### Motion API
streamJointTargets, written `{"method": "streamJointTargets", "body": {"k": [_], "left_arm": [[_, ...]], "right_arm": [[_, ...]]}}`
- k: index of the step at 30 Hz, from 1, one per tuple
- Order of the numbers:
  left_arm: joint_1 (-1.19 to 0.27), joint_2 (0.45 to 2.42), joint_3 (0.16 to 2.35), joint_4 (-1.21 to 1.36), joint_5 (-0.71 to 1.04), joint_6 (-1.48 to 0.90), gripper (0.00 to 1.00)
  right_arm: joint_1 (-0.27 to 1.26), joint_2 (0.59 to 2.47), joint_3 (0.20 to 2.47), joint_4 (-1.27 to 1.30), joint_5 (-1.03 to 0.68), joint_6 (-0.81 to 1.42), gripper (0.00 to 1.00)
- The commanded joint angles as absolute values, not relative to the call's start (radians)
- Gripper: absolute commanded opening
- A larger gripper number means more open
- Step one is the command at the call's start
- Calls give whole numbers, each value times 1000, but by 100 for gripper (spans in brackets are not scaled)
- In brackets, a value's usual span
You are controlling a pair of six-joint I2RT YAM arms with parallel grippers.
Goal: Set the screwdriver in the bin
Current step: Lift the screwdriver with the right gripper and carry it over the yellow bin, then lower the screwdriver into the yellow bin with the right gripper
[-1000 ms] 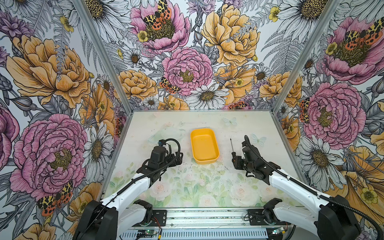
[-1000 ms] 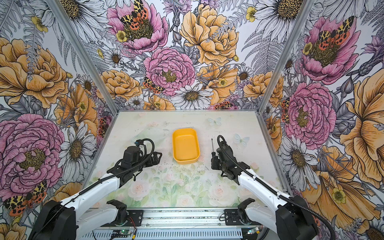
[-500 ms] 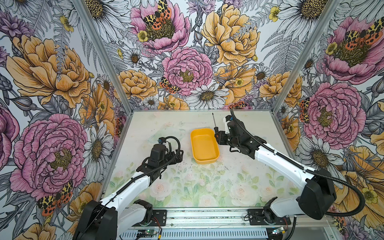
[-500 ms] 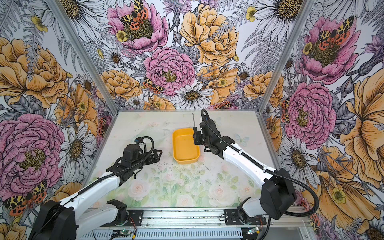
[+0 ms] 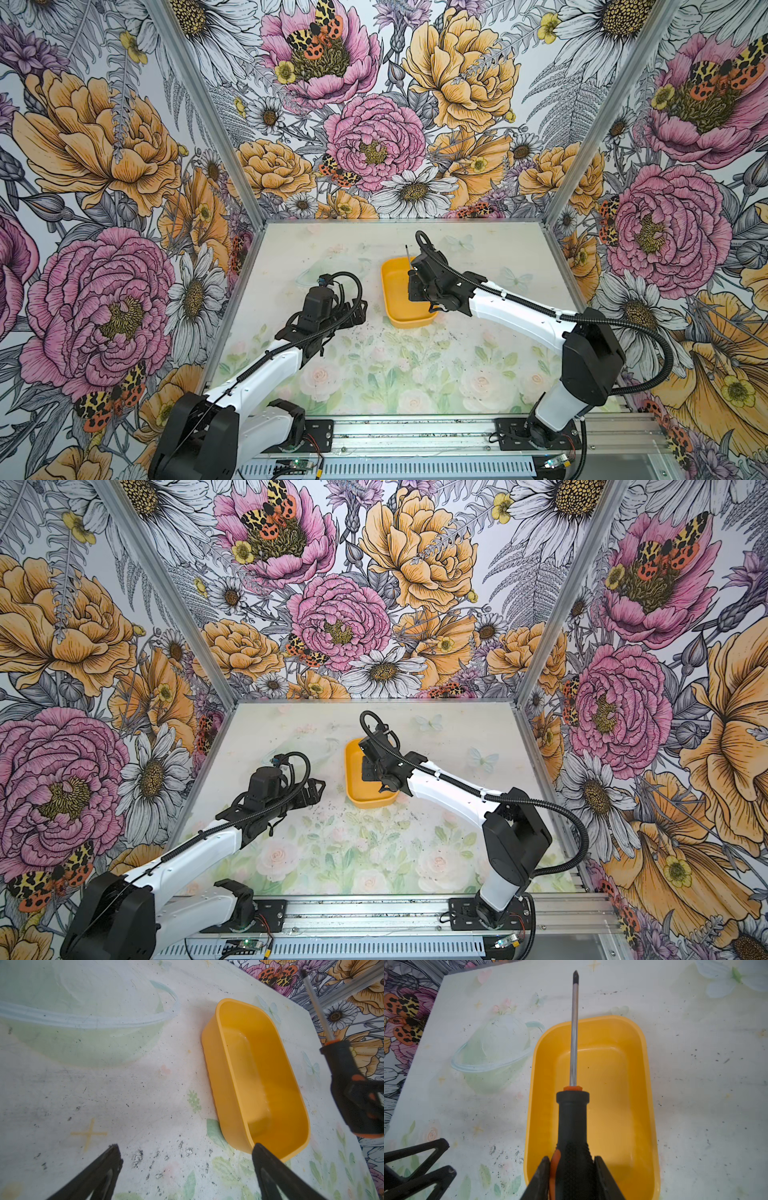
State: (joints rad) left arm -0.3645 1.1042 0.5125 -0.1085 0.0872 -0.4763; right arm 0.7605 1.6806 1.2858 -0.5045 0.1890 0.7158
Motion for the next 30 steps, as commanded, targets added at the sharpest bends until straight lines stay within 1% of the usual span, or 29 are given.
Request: {"method": "streamJointTargets", "body": {"k": [1,30], "left_arm": [[-371,1104,539,-107,88,-477,99],[-371,1109,538,-116,96,-473,99]], "right_arm": [[762,1709,1313,-532,222,750,0],[738,1914,1395,-564,195,733,0]]}}
